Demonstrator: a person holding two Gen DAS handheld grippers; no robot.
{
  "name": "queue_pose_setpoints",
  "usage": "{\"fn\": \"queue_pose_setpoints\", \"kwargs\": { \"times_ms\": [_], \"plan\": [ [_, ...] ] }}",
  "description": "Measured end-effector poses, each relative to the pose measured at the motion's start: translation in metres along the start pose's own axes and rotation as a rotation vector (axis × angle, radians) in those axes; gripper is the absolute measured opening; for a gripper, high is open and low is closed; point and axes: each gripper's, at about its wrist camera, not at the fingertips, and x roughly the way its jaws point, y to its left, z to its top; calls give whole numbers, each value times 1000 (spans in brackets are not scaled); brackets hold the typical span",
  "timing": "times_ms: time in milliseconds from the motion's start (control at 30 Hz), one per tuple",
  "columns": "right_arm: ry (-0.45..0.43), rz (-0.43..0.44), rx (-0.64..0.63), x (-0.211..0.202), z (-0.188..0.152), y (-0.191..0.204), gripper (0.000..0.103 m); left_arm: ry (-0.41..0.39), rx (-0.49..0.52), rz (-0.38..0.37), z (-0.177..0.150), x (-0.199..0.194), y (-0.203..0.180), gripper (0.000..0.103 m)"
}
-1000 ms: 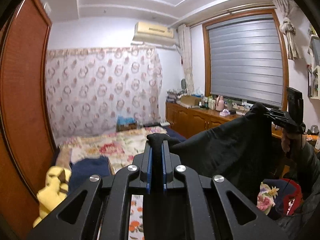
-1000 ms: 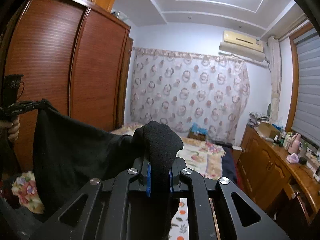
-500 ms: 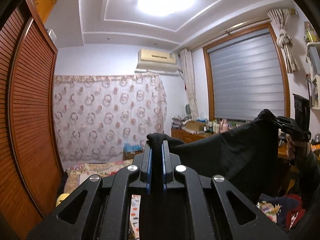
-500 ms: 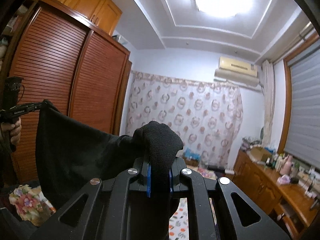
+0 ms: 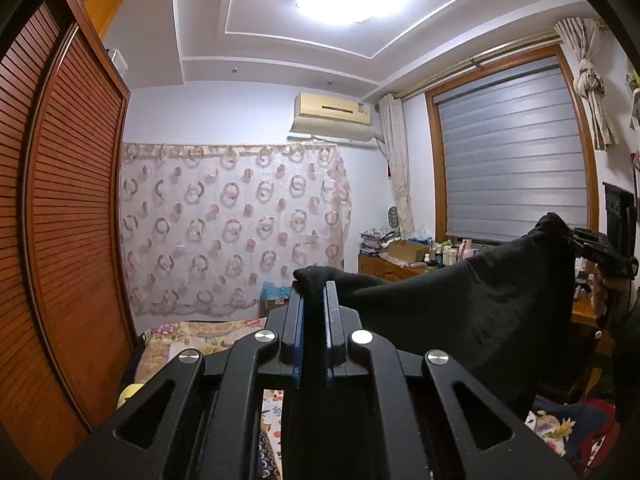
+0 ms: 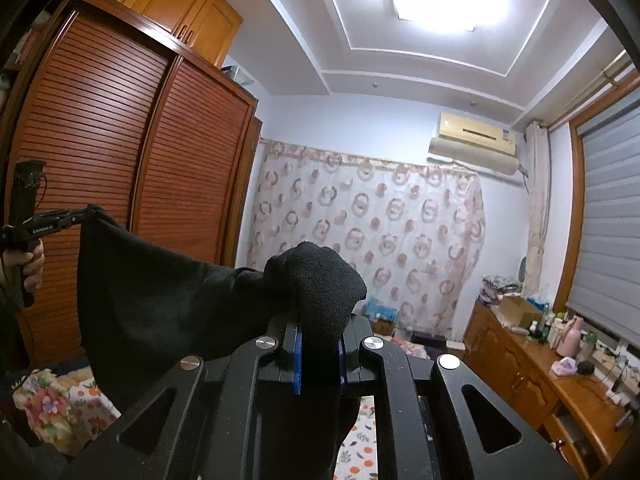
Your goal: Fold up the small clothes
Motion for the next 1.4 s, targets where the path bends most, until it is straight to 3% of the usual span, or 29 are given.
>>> {"fn": "queue_pose_setpoints", "kwargs": {
  "times_ms": [133,300,667,800,967,1100,1233,1267,1333,1367,1400],
  "plan": [
    [51,-16,-4,32,1,-15,12,45,-29,20,-8,34,11,9],
    [171,-20,-14,115,-9,-37,12,153,-42,76,-38,126,31,9],
    [445,10,9,303,-85,-73,12,405,-36,124,-126,288,43,9],
    [529,18,1,359,-102,-81,12,476,-32,141,-147,323,45,9],
    [585,31,17,419,-93,-95,12,533,-24,158,-157,350,48,9],
    [623,38,26,450,-97,-102,12,554,-7,163,-159,362,50,9],
    [660,41,50,455,-112,-103,12,582,-12,167,-158,366,52,9],
    [668,47,62,453,-116,-102,12,582,-13,166,-157,363,51,10],
    [679,42,77,448,-120,-100,16,582,-20,150,-155,358,50,29],
    [687,34,79,449,-120,-101,23,574,-23,132,-154,351,47,45],
    [693,21,79,442,-124,-99,29,567,-26,115,-153,345,43,51]
  ]
}}
